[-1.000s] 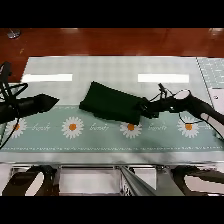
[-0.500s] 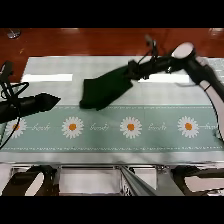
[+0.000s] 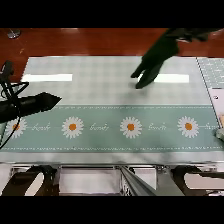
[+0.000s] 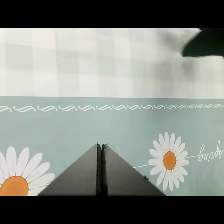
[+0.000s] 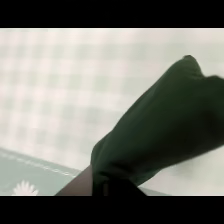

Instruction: Fold the shirts.

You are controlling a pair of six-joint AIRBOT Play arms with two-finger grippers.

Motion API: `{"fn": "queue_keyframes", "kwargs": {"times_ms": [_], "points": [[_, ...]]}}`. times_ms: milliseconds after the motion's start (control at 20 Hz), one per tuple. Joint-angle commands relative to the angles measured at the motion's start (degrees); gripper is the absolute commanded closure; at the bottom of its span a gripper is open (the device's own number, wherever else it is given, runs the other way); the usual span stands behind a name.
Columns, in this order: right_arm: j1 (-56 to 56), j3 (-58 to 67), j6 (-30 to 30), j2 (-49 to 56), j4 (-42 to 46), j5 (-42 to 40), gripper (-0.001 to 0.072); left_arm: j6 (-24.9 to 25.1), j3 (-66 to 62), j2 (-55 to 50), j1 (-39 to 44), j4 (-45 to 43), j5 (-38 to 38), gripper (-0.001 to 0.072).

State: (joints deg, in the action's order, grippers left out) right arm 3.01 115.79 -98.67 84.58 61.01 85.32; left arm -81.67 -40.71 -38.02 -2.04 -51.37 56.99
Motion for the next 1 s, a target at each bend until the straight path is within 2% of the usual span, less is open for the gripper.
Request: {"fn": "queue_keyframes", "kwargs": {"times_ms": [0,200,500,600,650,700,750,800,850,950], "points": [[8.66,-4.96,-6.91,-7.08,9.29,5.35,0.0694,0.00,0.00,-0.04,0.04,0.04,-0.02,0.0681],[16.55,-22.16,-10.32,-21.79,21.90,8.04,0.0694,0.00,0.00,-0.04,0.04,0.02,-0.02,0.0682],[31.19,-61.51,-16.37,-45.55,36.33,12.41,0.0693,0.00,0.00,-0.04,0.04,0.02,0.00,0.0681],[34.97,-71.65,-16.31,-51.47,38.60,10.97,0.0675,0.02,0.02,-0.04,0.04,0.02,0.04,0.0681],[35.93,-74.25,-16.04,-52.43,38.47,10.08,0.0452,0.04,0.02,-0.04,0.04,0.00,0.02,0.0681],[36.24,-75.03,-14.58,-52.11,38.23,8.98,0.0085,0.02,0.00,-0.11,0.04,0.00,-0.07,0.0681],[36.17,-74.03,-11.65,-50.90,36.35,6.84,0.0088,0.00,0.00,-0.46,0.04,0.07,-0.57,0.0681],[36.17,-71.08,-10.80,-48.76,30.88,2.86,0.0095,0.02,-0.37,-1.09,0.00,0.94,-0.74,0.0682],[36.15,-67.10,-10.12,-46.34,21.29,-3.13,0.0200,0.37,-1.97,-2.29,-0.20,1.03,-0.94,0.0683],[34.21,-58.42,-4.37,-40.22,-5.86,-16.57,0.0403,1.27,-9.27,-6.51,-0.13,1.05,-0.83,0.0683]]}}
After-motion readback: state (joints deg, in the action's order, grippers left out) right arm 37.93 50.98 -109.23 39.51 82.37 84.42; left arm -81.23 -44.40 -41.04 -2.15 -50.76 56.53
